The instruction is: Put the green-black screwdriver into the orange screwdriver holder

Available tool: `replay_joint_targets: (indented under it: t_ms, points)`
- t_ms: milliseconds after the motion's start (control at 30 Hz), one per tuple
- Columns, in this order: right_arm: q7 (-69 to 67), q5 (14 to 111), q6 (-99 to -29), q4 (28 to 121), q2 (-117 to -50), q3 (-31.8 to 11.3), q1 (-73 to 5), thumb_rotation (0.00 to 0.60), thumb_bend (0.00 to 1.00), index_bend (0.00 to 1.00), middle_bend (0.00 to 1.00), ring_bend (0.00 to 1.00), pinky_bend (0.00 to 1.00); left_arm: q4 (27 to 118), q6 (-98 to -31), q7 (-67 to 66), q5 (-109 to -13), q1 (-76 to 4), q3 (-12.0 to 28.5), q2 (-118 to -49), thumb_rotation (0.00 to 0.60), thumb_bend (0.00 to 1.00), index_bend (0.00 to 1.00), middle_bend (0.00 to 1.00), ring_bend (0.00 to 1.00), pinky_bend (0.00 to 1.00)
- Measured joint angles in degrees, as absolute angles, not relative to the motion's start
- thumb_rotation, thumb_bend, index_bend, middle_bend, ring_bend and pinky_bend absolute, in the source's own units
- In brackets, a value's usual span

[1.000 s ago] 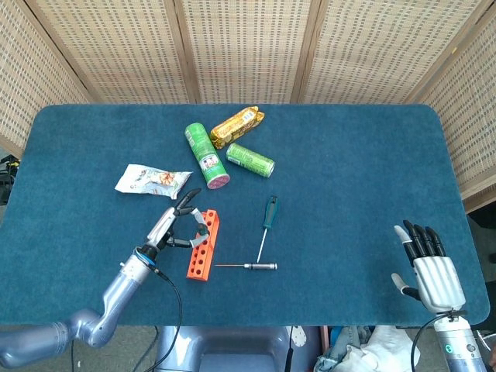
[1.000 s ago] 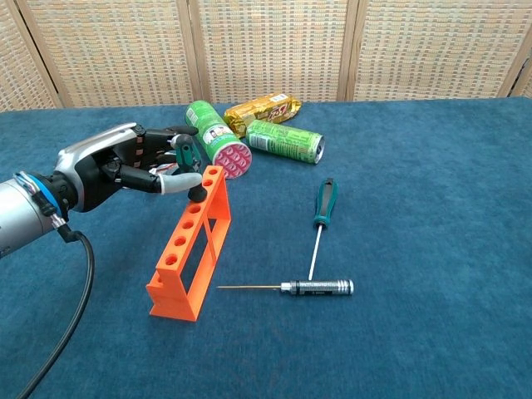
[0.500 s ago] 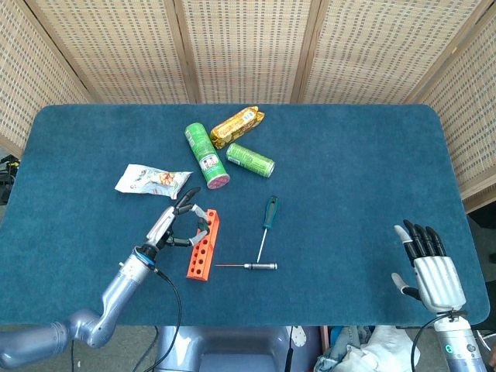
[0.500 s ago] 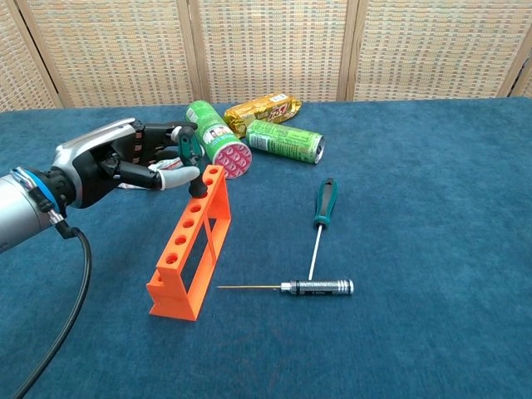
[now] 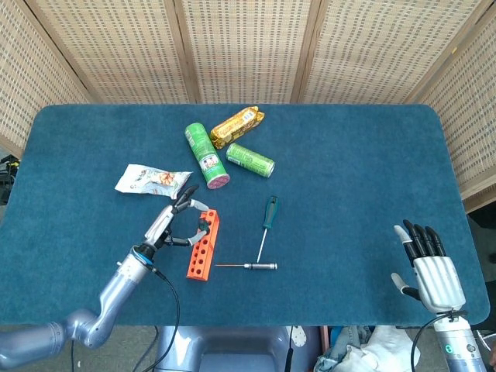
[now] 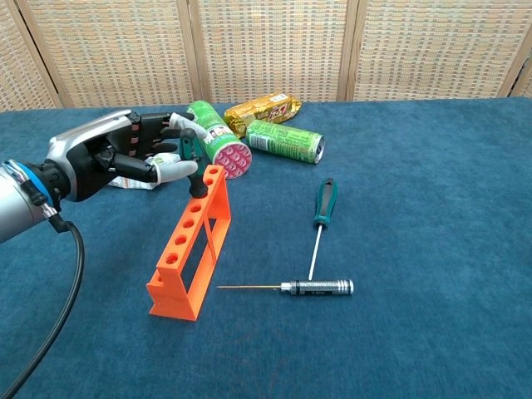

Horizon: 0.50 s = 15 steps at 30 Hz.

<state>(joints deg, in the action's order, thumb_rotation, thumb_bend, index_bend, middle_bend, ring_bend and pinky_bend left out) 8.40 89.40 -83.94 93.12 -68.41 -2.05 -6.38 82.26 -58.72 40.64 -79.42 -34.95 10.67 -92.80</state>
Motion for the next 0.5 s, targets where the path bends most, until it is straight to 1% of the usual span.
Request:
replay_joint_targets:
  t_ms: [167,300,500]
  points:
    - [8.28,89.38,-83.97,93.13,-68.36,-2.08,-6.37,0.6,0.24,0.0,0.0,0.0,0.0,83.93,-59.77,40.83,-80.13,-34.72,10.89,-91.64,0.6,0.3,0.28,0.01,0.0,0.0]
    - [8.28,89.47,-83.96,93.1,-68.37,-2.05,-6.39,0.6,0.24,0.0,0.0,0.0,0.0,86.16,-61.58,41.08,-81.06,-34.25,11.38,-89.99,0.6,0.3,0.28,0.01,0.0,0.0]
    - [8.53,89.43,-83.95,93.1,-68.44,-2.06,-6.39,0.6,0.24,0.0,0.0,0.0,0.0,92.97,-67.01,41.19,-83.84,-32.15,11.93,-83.49,0.6,0.3,0.28,0.01,0.0,0.0]
